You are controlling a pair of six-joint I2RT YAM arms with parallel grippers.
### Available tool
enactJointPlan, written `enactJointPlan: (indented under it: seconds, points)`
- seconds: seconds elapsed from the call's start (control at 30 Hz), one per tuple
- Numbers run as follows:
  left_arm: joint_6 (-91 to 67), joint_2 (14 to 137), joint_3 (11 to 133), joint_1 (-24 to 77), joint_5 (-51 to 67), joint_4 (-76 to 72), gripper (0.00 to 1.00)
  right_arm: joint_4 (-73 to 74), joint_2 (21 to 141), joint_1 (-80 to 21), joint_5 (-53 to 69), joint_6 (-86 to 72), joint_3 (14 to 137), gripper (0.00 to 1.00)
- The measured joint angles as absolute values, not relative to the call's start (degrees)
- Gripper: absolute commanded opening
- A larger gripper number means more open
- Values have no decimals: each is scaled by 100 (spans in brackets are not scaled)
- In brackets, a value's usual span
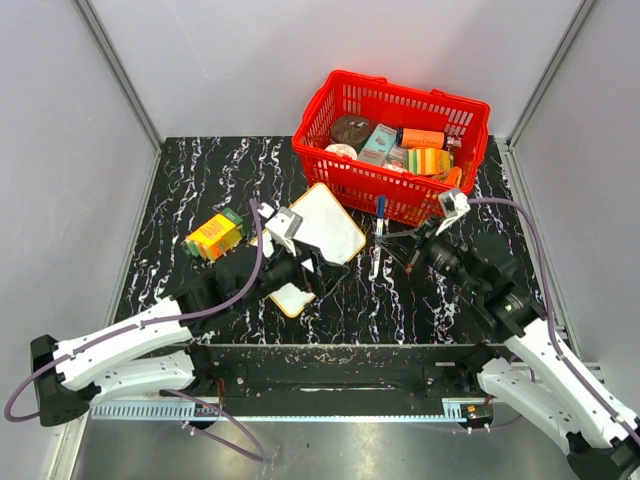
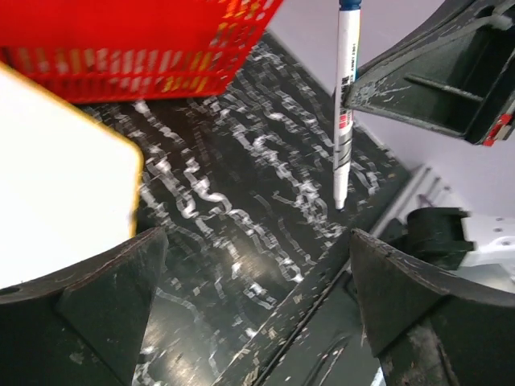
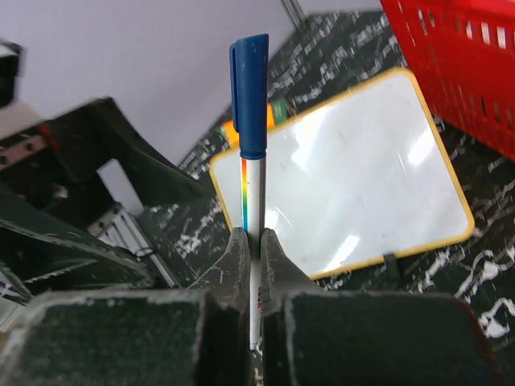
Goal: Write a sentence on the whiteboard
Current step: Pass from the right arm to the left, then pass from the left arm to the right
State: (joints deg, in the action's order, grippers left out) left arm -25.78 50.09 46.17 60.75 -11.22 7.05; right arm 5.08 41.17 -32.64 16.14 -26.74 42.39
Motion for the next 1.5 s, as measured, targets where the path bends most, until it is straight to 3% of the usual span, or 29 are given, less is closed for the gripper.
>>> enactJointPlan:
  seconds: [0.27, 0.4, 0.5, 0.6, 0.63, 0.7, 0.73, 0.77, 0.8, 0.87, 0.9, 0.97, 1.0, 1.5]
  points:
    - [-2899, 6064, 4974, 5771, 585, -663, 97, -237, 3701, -3264, 1726, -2961, 4091, 0]
    - [-3046, 6650, 5129, 5743, 1363, -1326, 75, -274, 3686, -3264, 1723, -3059, 4088, 0]
    - [-3124, 6956, 5142, 5743, 1750, -1678, 64, -283, 3642, -3264, 1715, -3131, 4082, 0]
    - [-3164, 7148, 5151, 5743, 1955, -1850, 40, -287, 3601, -3264, 1704, -3186, 4080, 0]
    - [-3164, 7220, 5177, 5743, 1997, -1879, 25, -296, 3586, -3264, 1704, -3201, 4080, 0]
    - [-3210, 7334, 5229, 5743, 2075, -1957, 10, -331, 3557, -3262, 1702, -3234, 4080, 0]
    - [-3197, 7382, 5249, 5741, 2108, -1999, 5, -338, 3546, -3264, 1702, -3247, 4080, 3]
    - [-3194, 7417, 5262, 5743, 2145, -2045, 3, -338, 3535, -3262, 1682, -3249, 4080, 25]
    - [-3203, 7424, 5269, 5741, 2143, -2058, 2, -338, 3533, -3262, 1669, -3249, 4080, 35]
    - [-3212, 7424, 5271, 5734, 2123, -2051, 0, -342, 3527, -3262, 1653, -3267, 4080, 45]
    - [-3203, 7422, 5271, 5730, 2088, -2038, 0, -327, 3524, -3264, 1651, -3260, 4082, 62]
    - [-3192, 7389, 5271, 5701, 2043, -1949, 0, -279, 3524, -3264, 1629, -3249, 4082, 81]
    - [-3179, 7336, 5271, 5680, 2003, -1872, 0, -224, 3527, -3262, 1601, -3214, 4086, 99]
    - [-2268, 5763, 5579, 5356, 989, 591, 0, 591, 3660, -3264, 1098, -2689, 4329, 100]
